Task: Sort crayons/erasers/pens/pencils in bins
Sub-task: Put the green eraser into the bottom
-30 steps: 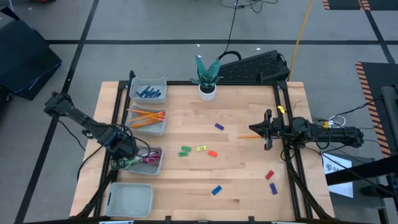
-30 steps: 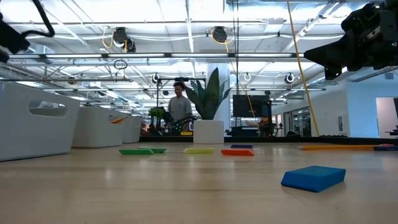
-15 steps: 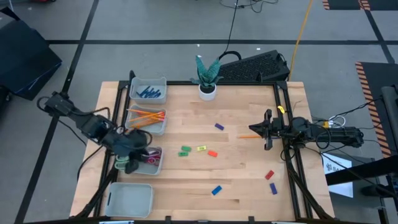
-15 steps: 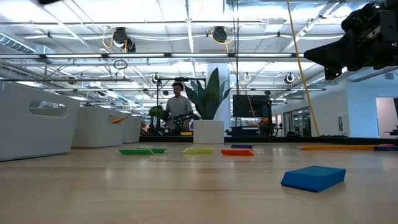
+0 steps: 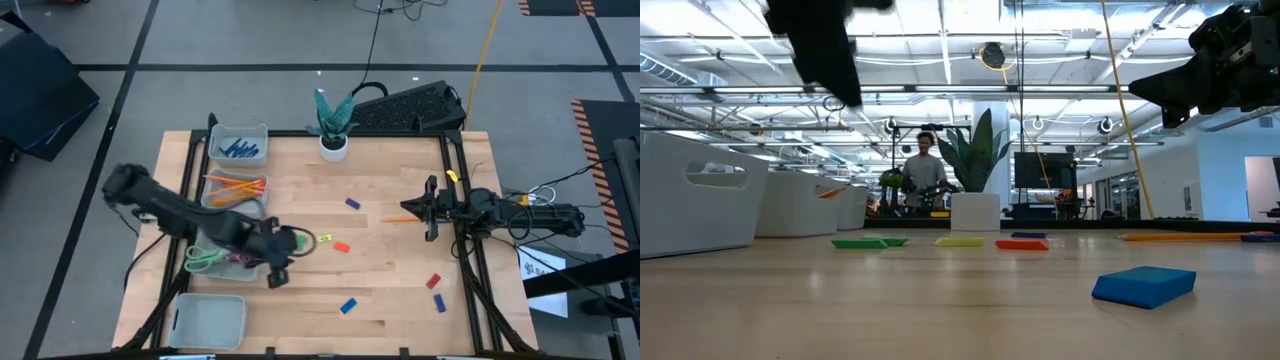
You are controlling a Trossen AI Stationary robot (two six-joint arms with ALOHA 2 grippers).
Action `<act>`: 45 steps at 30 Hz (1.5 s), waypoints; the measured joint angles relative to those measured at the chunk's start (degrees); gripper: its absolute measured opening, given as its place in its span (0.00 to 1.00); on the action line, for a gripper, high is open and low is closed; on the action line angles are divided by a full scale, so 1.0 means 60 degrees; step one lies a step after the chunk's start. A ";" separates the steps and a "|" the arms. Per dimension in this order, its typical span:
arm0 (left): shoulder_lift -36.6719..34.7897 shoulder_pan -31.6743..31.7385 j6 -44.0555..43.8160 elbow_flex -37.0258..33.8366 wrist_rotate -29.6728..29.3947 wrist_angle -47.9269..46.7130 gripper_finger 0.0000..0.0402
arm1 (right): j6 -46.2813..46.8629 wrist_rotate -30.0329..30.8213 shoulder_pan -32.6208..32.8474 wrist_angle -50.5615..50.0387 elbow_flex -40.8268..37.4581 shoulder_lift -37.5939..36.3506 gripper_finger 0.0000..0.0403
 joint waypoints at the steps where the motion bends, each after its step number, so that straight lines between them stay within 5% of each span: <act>1: 0.0362 0.0142 0.0160 0.0127 0.0061 -0.0262 0.29 | -0.0003 0.0000 0.0003 0.0000 -0.0001 0.0000 0.03; 12: 0.2467 0.0859 0.3022 0.0229 0.0110 -0.0840 0.29 | 0.0000 0.0000 0.0004 0.0000 0.0000 -0.0004 0.03; 21: 0.2836 0.1801 0.3268 0.0218 0.0574 -0.0828 0.32 | 0.0000 0.0000 0.0003 0.0000 -0.0001 -0.0004 0.03; 33: 0.2836 0.1961 0.3286 0.0190 0.1027 -0.0640 0.62 | 0.0000 0.0000 0.0001 0.0000 0.0000 -0.0004 0.03; 45: 0.2790 0.1888 0.3259 -0.0683 0.1265 0.0162 0.54 | 0.0000 0.0000 0.0004 0.0000 0.0000 -0.0004 0.03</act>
